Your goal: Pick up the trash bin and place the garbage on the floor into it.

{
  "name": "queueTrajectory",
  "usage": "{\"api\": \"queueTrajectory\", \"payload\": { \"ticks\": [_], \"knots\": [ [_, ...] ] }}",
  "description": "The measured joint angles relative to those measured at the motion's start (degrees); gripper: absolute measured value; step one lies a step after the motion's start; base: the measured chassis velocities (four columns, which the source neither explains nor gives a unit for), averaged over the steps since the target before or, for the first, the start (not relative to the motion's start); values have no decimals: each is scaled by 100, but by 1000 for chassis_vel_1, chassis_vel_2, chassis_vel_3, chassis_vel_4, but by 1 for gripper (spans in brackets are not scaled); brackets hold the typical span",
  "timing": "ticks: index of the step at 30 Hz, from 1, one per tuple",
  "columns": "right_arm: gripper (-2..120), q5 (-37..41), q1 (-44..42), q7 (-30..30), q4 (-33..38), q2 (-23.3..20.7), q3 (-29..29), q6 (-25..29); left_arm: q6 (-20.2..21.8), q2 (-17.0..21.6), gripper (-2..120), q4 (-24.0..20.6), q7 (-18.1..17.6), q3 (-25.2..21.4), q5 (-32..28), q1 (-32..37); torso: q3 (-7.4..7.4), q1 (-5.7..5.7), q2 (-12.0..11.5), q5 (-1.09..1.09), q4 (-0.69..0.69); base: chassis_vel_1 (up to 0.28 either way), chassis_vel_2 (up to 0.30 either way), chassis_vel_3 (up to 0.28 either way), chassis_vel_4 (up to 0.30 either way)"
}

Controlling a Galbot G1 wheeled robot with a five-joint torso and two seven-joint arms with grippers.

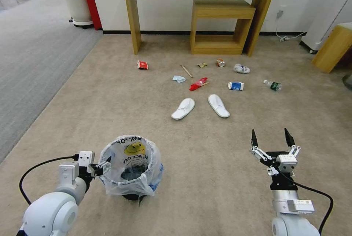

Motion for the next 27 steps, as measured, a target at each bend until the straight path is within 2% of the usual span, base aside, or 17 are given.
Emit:
{"api": "queueTrajectory", "payload": {
  "ticks": [2, 4, 8, 13, 24, 27],
  "knots": [
    [100, 0, 0, 0, 0, 0, 1, 1, 0, -1, 100, 8, 1, 0, 0, -5, 0, 0, 0, 0, 0, 0, 0, 0, 0],
    [100, -2, -2, -1, -1, 5, 2, 2, 0, -4, 108, 95, 5, 13, 0, -47, 0, 0, 0, 0, 0, 0, 0, 0, 0],
    [100, -4, -6, -2, -6, 11, 4, 12, 0, -7, 111, 207, 7, 34, -3, -92, 0, 0, 0, 0, 0, 0, 0, 0, 0],
    [100, -8, -26, -3, -23, 18, 12, 42, -1, -8, 115, 551, 26, 96, -57, -220, 0, 0, 0, 0, 0, 0, 0, 0, 0],
    [100, -34, -39, -4, -24, 46, 8, 48, -1, -155, 108, 1022, 40, 250, -108, -428, 0, 0, 0, 0, 0, 0, 0, 0, 0],
    [100, -37, -41, -4, -24, 48, 8, 48, -2, -178, 101, 1182, 87, 270, -85, -485, 0, 0, 0, 1, 0, 0, 0, 0, 0]
  ]
}}
